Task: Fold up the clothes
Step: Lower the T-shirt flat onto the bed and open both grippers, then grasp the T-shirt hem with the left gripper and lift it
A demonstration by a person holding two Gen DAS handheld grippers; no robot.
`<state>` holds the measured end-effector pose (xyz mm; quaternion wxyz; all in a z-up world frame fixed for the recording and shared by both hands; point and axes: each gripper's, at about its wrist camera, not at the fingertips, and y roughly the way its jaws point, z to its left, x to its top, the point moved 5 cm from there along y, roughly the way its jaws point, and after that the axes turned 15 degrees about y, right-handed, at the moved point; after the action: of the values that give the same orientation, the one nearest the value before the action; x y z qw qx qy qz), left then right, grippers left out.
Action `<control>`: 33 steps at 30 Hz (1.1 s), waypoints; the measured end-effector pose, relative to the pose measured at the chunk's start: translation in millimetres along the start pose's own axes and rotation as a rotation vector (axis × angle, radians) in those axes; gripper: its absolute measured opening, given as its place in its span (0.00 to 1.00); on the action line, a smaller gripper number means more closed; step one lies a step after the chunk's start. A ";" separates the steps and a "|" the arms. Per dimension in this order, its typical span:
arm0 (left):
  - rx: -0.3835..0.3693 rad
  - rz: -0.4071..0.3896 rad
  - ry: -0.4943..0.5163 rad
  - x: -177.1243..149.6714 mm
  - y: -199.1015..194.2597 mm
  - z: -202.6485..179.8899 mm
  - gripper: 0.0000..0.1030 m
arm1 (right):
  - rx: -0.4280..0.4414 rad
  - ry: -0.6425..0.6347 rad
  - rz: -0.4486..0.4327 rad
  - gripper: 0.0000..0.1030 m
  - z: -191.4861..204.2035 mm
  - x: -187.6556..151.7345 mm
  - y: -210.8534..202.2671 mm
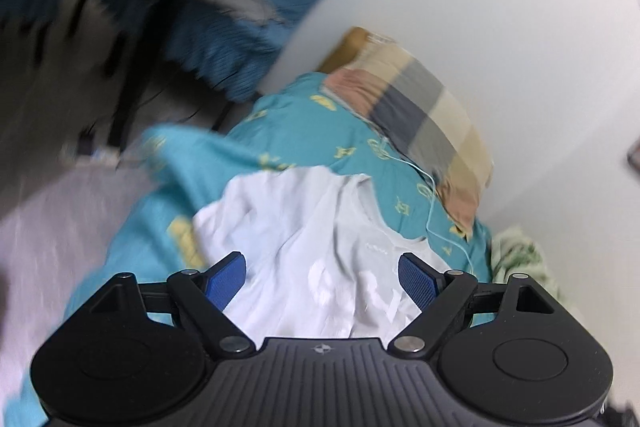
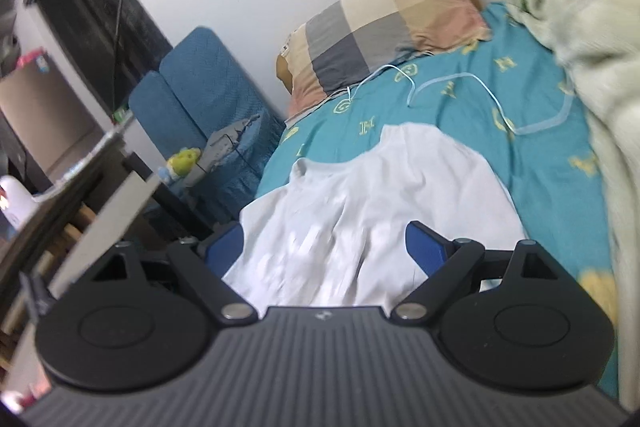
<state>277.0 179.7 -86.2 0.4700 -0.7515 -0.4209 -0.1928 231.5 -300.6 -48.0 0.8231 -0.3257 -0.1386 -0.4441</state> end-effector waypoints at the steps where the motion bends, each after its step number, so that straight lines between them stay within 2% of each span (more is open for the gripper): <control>1: -0.004 0.000 -0.036 -4.4 -4.9 6.8 0.82 | 0.010 0.019 -0.002 0.87 -1.0 -6.6 -12.3; 3: -0.007 0.003 -0.099 -12.6 -12.1 20.9 0.82 | 0.019 0.057 0.006 0.87 -7.1 -20.4 -27.6; 6: 0.022 0.038 -0.200 -24.3 -8.2 41.6 0.78 | 0.012 0.125 0.029 0.87 -21.7 -35.9 -30.8; 7: 0.020 0.042 -0.241 -27.0 -4.5 48.4 0.75 | 0.010 0.145 0.042 0.85 -26.5 -39.2 -27.3; 8: 0.020 0.043 -0.278 -29.3 0.0 55.4 0.72 | 0.003 0.164 0.059 0.75 -31.2 -41.7 -22.5; 9: 0.021 0.043 -0.314 -31.6 4.7 62.5 0.70 | -0.005 0.179 0.072 0.69 -35.7 -43.4 -17.6; 10: 0.021 0.043 -0.340 -33.3 10.9 68.5 0.68 | -0.016 0.189 0.080 0.67 -39.8 -44.2 -12.8; 12: 0.040 0.038 -0.387 -36.1 24.6 82.1 0.63 | -0.037 0.194 0.093 0.45 -44.5 -47.3 -2.4; 14: 0.057 0.038 -0.403 -34.8 39.1 93.6 0.51 | -0.050 0.187 0.104 0.31 -46.3 -50.6 8.8; 15: 0.065 0.039 -0.409 -33.9 46.5 99.1 0.48 | -0.052 0.182 0.110 0.25 -46.8 -52.1 14.5; 17: 0.065 0.021 -0.412 -30.2 57.8 108.8 0.46 | -0.056 0.171 0.124 0.24 -48.0 -54.8 26.5; 22: 0.004 -0.013 -0.458 -21.6 86.2 121.1 0.41 | -0.062 0.162 0.170 0.24 -50.7 -62.0 56.5; 24: 0.005 -0.011 -0.451 -19.7 99.2 122.3 0.35 | -0.068 0.152 0.178 0.24 -51.3 -65.0 64.2; 27: -0.005 0.001 -0.440 -18.2 113.6 120.5 0.09 | -0.085 0.140 0.165 0.24 -53.4 -64.9 69.9; 28: 0.002 0.001 -0.426 -16.1 115.9 118.6 0.05 | -0.088 0.140 0.159 0.24 -54.8 -63.9 70.6; 33: -0.007 -0.043 -0.331 12.6 101.4 99.7 0.03 | -0.092 0.135 0.141 0.24 -56.0 -60.7 69.7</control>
<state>356.2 251.4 -180.9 0.3875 -0.7653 -0.5079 -0.0782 250.9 -271.2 -150.1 0.8439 -0.3414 -0.0390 -0.4121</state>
